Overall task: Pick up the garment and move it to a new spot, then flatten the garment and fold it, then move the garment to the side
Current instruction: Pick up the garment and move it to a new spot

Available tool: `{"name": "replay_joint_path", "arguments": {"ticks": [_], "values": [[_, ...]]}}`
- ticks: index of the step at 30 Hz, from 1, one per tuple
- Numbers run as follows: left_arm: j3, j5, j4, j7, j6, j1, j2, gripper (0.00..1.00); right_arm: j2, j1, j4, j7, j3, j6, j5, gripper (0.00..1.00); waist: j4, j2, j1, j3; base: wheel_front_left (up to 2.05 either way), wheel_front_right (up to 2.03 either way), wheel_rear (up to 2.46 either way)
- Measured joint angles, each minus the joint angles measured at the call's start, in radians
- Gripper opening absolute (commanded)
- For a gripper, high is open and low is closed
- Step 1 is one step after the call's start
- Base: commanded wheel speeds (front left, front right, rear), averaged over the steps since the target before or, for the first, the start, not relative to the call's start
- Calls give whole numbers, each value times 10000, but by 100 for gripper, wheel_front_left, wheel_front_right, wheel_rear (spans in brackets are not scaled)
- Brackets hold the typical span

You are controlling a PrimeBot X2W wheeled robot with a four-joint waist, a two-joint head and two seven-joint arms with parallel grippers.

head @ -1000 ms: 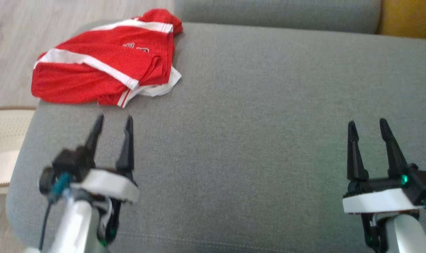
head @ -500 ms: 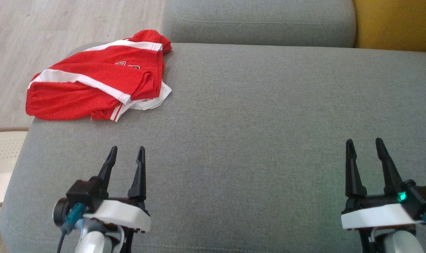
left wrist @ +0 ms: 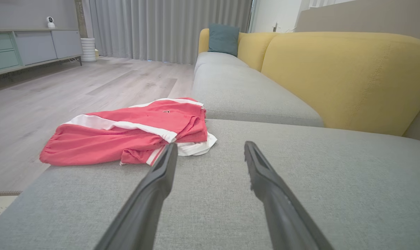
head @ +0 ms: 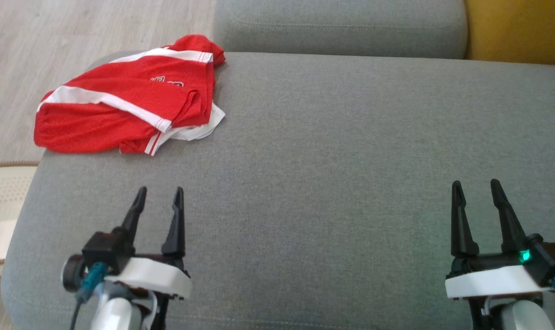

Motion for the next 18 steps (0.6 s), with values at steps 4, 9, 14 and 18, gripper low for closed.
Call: {"name": "replay_joint_path", "arguments": {"ticks": [4, 9, 14, 18], "values": [[215, 105, -48, 0, -15, -402, 316, 100, 0, -13, -61, 0, 4, 0, -128, 100, 104, 0, 0, 203, 0, 0, 0], [646, 178, -10, 4, -19, -1630, 920, 100, 2, -160, -105, 0, 31, 0, -378, 100, 252, 0, 0, 633, 0, 0, 0], [692, 399, 570, 428, -169, -2960, 1438, 100, 0, -810, -274, 0, 84, 0, -686, 100, 401, 0, 0, 1244, 0, 0, 0], [619, 412, 1467, 842, -562, -4216, 1816, 100, -2, -1279, -387, 0, 178, 0, -926, 100, 496, 0, 1, 1842, 0, 0, 0]]}}
